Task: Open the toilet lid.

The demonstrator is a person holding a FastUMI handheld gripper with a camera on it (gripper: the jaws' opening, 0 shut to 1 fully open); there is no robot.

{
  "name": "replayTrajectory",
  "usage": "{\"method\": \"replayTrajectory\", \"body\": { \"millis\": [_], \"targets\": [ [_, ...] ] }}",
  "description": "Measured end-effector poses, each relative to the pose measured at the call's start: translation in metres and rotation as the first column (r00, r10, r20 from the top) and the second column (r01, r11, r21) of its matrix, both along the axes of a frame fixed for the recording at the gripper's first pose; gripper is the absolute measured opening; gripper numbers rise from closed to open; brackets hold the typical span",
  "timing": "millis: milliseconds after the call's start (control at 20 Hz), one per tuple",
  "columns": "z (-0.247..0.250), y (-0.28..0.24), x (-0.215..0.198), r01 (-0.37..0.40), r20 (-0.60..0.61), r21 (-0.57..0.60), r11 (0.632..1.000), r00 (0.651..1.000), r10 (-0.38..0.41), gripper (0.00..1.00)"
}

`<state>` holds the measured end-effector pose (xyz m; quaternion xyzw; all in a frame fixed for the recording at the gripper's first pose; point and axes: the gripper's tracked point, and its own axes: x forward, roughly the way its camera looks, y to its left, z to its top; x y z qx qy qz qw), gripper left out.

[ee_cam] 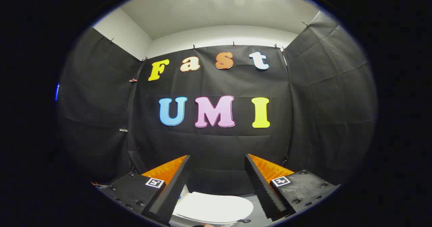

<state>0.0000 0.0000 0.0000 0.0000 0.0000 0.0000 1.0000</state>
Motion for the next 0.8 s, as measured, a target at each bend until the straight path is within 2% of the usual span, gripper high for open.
{"method": "replayTrajectory", "body": {
  "millis": [800],
  "targets": [
    [0.0007, -0.0038, 0.0005, 0.021, 0.0, -0.004, 1.0, 1.0, -0.021, 0.99]
  ]
}}
